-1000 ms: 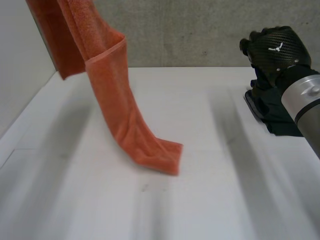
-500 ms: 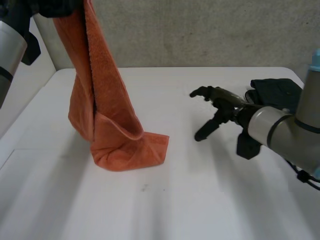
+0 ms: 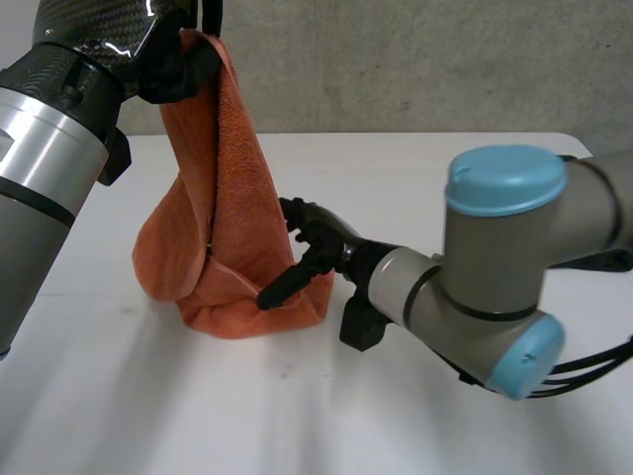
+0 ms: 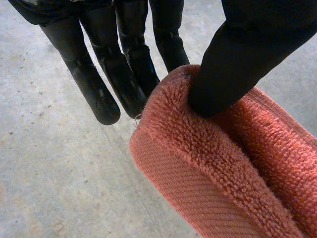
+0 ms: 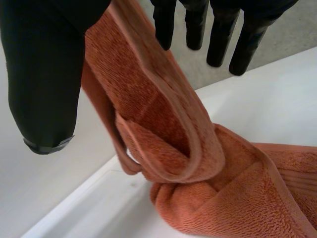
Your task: Fold the laundry.
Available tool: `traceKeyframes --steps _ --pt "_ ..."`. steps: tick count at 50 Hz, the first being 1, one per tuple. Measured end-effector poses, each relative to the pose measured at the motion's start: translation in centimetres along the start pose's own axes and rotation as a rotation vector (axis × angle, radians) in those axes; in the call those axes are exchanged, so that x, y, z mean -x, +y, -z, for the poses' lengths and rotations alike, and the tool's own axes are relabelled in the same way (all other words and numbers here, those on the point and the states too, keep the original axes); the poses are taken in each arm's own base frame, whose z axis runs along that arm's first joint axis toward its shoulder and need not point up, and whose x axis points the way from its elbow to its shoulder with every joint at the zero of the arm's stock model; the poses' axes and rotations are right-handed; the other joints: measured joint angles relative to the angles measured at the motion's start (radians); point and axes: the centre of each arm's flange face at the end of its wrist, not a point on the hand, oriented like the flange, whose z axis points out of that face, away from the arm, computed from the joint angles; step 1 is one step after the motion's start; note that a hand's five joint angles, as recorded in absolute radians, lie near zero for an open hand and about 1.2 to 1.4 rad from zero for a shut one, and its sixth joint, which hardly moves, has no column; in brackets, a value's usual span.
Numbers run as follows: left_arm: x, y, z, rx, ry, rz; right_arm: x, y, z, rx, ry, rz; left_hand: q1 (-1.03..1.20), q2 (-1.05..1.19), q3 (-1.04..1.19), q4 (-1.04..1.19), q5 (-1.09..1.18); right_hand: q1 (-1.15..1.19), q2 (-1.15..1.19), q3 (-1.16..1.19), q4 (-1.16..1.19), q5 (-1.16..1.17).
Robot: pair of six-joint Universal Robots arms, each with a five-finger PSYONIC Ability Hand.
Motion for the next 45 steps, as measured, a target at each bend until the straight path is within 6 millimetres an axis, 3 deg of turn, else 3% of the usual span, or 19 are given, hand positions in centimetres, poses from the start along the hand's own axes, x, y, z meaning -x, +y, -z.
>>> traceKeyframes --steps 1,3,5,7,11,13,14,15,16,19,21,22,26,29,35,36,37,42,45 --pt "0.0 0.0 0.0 -0.001 0.001 0.001 -0.1 0.1 -0.2 -0.001 0.003 0.000 0.000 0.000 0.000 0.000 0.000 0.017 0.029 0.030 0.019 0.019" --pt "-0.2 -0.4 0.1 -0.009 0.005 0.002 -0.9 0.6 -1.5 -0.013 0.024 0.004 0.000 0.000 0.000 0.000 0.000 0.336 0.409 0.390 0.377 0.353" --pt "-0.3 -0.6 0.2 -0.014 0.005 0.003 -1.2 0.8 -2.0 -0.018 0.032 0.006 0.000 0.000 0.000 0.000 0.000 0.417 0.490 0.484 0.470 0.444" --pt "-0.3 -1.0 0.3 -0.025 0.006 0.002 -2.0 0.8 -3.0 -0.036 0.045 0.018 0.000 0.000 0.000 0.000 0.000 0.708 0.837 0.828 0.817 0.784" --pt "-0.3 -1.6 0.3 -0.042 0.003 -0.001 -2.3 -0.2 -4.1 -0.085 0.043 0.066 0.000 0.000 0.000 0.000 0.000 0.772 0.931 0.939 0.931 0.899" --pt "-0.1 -2.0 0.1 -0.057 -0.003 -0.006 -1.8 -2.6 -4.6 -0.169 0.034 0.153 0.000 0.000 0.000 0.000 0.000 0.772 0.931 0.942 0.937 0.906" --pt "0.2 -2.2 -0.2 -0.069 -0.011 -0.013 -1.2 -4.9 -4.5 -0.244 0.035 0.229 0.000 0.000 0.000 0.000 0.000 0.772 0.931 0.942 0.938 0.906" --pt "0.2 -2.2 -0.2 -0.069 -0.011 -0.013 -1.2 -4.9 -4.5 -0.244 0.035 0.229 0.000 0.000 0.000 0.000 0.000 0.772 0.931 0.942 0.938 0.906" --pt "0.8 -2.4 -0.9 -0.086 -0.027 -0.028 -0.1 -8.7 -4.0 -0.371 0.050 0.360 0.000 0.000 0.000 0.000 0.000 0.772 0.931 0.942 0.938 0.906" --pt "2.0 -2.4 -2.3 -0.110 -0.059 -0.065 2.5 -14.5 -2.2 -0.571 0.086 0.575 0.000 0.000 0.000 0.000 0.001 0.772 0.931 0.942 0.938 0.906" --pt "2.6 -2.3 -3.0 -0.122 -0.077 -0.088 3.5 -16.3 -1.4 -0.636 0.097 0.648 0.000 0.000 0.000 0.001 0.000 0.774 0.931 0.942 0.938 0.906" --pt "3.5 -2.4 -4.0 -0.144 -0.106 -0.122 5.8 -19.0 0.2 -0.754 0.105 0.769 0.000 0.001 0.001 0.000 0.000 0.780 0.931 0.942 0.938 0.907" --pt "5.6 -2.6 -5.8 -0.210 -0.184 -0.198 10.0 -22.4 3.0 -0.932 0.077 0.935 0.000 0.001 0.001 0.001 0.000 0.780 0.931 0.942 0.938 0.912" --pt "6.7 -2.8 -6.6 -0.257 -0.233 -0.233 11.6 -23.0 4.1 -0.979 0.046 0.994 0.000 0.001 0.001 0.001 0.000 0.780 0.931 0.942 0.938 0.913" --pt "7.3 -2.4 -7.0 -0.285 -0.261 -0.248 11.4 -22.3 4.2 -0.926 0.038 1.017 0.000 0.001 0.001 0.001 0.000 0.780 0.931 0.942 0.938 0.913" --pt "7.2 -0.9 -6.6 -0.257 -0.262 -0.242 9.6 -20.3 3.5 -0.788 0.075 1.022 0.000 0.001 0.001 0.001 0.000 0.780 0.931 0.942 0.938 0.914" --pt "7.2 -0.9 -6.6 -0.257 -0.262 -0.242 9.6 -20.3 3.5 -0.788 0.075 1.022 0.000 0.001 0.001 0.001 0.000 0.780 0.931 0.942 0.938 0.914" --pt "6.2 2.8 -5.0 -0.144 -0.233 -0.216 5.3 -16.0 2.4 -0.515 0.177 1.030 0.000 0.001 0.001 0.001 0.000 0.691 0.819 0.825 0.828 0.819" --pt "5.3 4.9 -3.6 -0.070 -0.200 -0.197 2.5 -12.8 2.0 -0.349 0.226 0.992 0.000 0.001 0.001 0.001 0.000 0.293 0.379 0.389 0.380 0.378"
